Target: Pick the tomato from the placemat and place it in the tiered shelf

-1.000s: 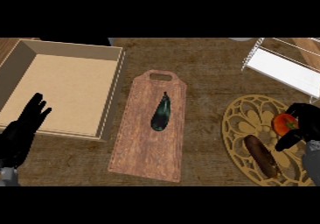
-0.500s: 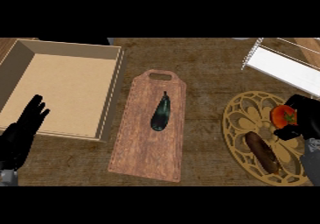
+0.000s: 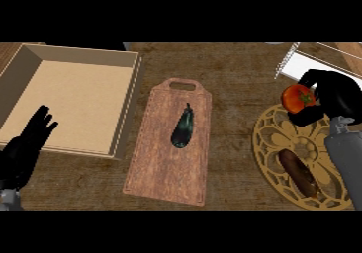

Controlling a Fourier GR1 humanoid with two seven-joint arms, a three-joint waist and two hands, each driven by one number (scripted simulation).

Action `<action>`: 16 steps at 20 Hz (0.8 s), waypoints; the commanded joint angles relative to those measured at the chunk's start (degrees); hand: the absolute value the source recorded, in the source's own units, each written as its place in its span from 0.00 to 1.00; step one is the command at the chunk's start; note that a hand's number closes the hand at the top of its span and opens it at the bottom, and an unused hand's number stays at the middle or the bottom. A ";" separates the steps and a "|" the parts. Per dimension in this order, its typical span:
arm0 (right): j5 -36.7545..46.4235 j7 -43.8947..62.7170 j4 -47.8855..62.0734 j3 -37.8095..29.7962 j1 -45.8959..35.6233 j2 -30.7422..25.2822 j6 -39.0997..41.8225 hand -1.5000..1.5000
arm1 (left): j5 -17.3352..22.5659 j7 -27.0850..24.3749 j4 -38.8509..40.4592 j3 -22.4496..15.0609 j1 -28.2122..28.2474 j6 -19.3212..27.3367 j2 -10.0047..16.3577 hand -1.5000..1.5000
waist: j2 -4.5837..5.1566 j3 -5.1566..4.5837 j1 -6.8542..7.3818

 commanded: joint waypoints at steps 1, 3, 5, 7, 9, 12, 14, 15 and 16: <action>-2.85 3.80 -6.09 -2.49 -0.93 1.51 3.26 1.00 | -1.27 3.96 -3.72 -0.83 4.15 1.31 -0.86 0.50 | 0.20 -0.52 -0.17; -8.41 6.25 -14.55 -5.61 -0.31 0.70 7.66 1.00 | -1.00 4.11 -2.63 -0.80 4.97 1.56 -1.40 0.50 | -0.20 -0.56 -1.23; -10.87 8.90 -15.37 -8.18 -3.50 2.33 7.74 1.00 | -0.34 3.96 1.55 1.41 -0.37 0.97 0.01 0.50 | 0.15 -0.57 -1.28; -14.32 11.53 -19.96 -11.27 -3.46 2.95 8.31 1.00 | -0.03 1.67 3.36 2.04 0.62 -0.62 0.52 0.50 | 0.07 -0.59 -1.63; -16.66 12.51 -25.64 -14.42 -1.28 0.15 10.56 1.00 | -0.02 2.68 0.18 1.30 3.41 -0.79 -0.09 0.50 | -0.05 -0.56 -1.43; -19.31 16.79 -28.18 -18.04 -6.02 -1.08 12.05 1.00 | -0.90 2.51 -1.35 0.53 4.15 -0.03 -1.36 0.50 | 0.07 -0.56 -0.76; -20.00 17.54 -30.73 -19.30 -4.76 -3.14 14.13 1.00 | -3.04 -0.70 2.19 0.59 3.30 0.86 -2.33 0.50 | 0.24 -0.56 -0.83; -18.77 22.17 -31.59 -16.82 -9.29 -1.28 13.65 1.00 | -0.80 1.62 5.57 2.19 -1.78 -1.11 -0.58 0.50 | 0.32 -0.61 -0.89; -21.04 23.70 -34.01 -19.25 -9.19 -2.62 15.47 1.00 | -3.34 1.81 0.37 -0.47 2.22 2.21 -3.57 0.50 | 0.14 -0.57 -0.74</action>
